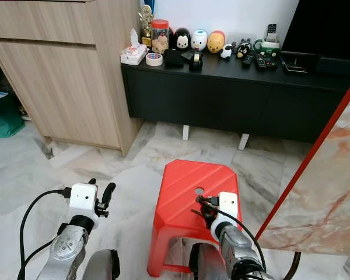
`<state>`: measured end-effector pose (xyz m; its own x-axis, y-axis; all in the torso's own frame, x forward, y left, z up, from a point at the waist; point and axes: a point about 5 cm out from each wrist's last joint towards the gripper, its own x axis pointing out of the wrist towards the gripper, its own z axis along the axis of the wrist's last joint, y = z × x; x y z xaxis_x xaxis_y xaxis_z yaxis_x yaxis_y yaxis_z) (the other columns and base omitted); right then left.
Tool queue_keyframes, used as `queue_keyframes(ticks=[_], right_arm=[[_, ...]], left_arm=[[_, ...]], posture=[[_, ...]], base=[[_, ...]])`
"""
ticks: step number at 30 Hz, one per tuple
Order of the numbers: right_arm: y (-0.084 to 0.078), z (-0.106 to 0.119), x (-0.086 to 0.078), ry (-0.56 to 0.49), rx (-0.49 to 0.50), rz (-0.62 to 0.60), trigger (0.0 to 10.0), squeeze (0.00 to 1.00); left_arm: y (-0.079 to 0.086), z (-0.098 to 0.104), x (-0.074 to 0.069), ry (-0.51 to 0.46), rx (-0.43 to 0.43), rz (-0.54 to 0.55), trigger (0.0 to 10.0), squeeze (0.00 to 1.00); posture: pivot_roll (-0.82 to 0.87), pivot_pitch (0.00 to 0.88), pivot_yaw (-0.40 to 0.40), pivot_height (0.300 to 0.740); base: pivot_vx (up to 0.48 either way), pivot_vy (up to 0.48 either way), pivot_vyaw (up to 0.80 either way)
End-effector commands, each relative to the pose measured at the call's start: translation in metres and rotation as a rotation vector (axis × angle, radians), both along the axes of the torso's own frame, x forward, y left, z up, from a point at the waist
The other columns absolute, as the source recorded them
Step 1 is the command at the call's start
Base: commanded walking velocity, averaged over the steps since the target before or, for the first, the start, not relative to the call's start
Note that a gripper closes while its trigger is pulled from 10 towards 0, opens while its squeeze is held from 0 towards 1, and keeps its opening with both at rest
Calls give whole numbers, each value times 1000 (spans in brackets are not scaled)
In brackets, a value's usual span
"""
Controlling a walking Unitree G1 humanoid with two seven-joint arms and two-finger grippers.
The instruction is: Hang keys on a hook
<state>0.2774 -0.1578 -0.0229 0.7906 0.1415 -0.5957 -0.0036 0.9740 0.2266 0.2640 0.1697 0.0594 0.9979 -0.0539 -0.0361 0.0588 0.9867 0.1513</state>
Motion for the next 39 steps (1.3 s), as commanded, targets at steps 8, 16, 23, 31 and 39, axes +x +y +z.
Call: queue_keyframes(ticks=[8, 16, 23, 31, 39], right_arm=[[-1, 0, 2, 25, -11, -9, 10000, 0], [0, 5, 6, -6, 9, -23, 10000, 0], [0, 8, 10, -17, -18, 4, 10000, 0], [2, 10, 13, -18, -41, 38, 10000, 0], [3, 12, 15, -30, -52, 62, 10000, 0]], left_arm=[[2, -4, -3, 18, 7, 9, 10000, 0], [2, -4, -4, 15, 9, 12, 10000, 0], [2, -4, -4, 17, 11, 13, 10000, 0], [1, -5, -4, 20, 20, 10, 10000, 0], [1, -5, -4, 20, 28, 3, 10000, 0]], posture=[[87, 0, -70, 568], [87, 4, -71, 568], [87, 7, -72, 568], [90, 7, -74, 568], [90, 5, -73, 568]], base=[[0, 0, 0], [0, 0, 0], [0, 0, 0], [0, 0, 0], [0, 0, 0]])
